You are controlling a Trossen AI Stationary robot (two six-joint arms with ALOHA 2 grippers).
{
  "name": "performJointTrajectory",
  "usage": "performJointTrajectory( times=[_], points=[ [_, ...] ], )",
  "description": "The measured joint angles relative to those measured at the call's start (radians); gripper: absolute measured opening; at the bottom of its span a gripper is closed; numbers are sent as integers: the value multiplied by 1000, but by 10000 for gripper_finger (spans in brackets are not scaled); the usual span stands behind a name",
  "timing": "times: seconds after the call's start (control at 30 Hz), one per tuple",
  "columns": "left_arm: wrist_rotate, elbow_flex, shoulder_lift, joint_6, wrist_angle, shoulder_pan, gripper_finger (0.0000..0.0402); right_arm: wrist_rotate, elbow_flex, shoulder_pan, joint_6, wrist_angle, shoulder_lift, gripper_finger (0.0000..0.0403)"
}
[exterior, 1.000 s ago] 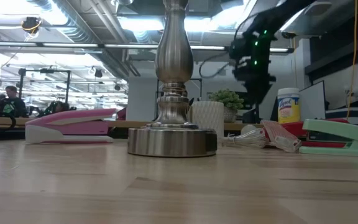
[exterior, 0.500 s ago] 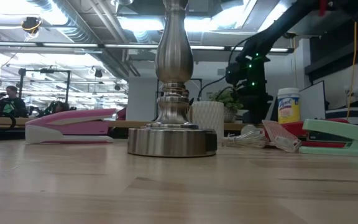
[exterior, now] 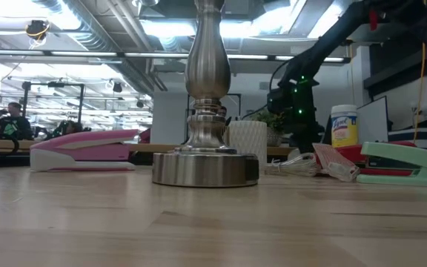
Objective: Screw lightbulb
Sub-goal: Insert the lightbulb into the lamp socket
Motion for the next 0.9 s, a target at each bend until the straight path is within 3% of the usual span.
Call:
performJointTrajectory(
  times=[0.23,0.6,0.9],
  points=[
    [0,0,0,0,0,0,1,-89,-12,21,26,12,7,259],
    [0,0,0,-4,0,0,1,-12,-13,84,26,87,7,259],
    [0,0,0,-4,0,0,1,-12,-13,133,26,146,7,259]
  ],
)
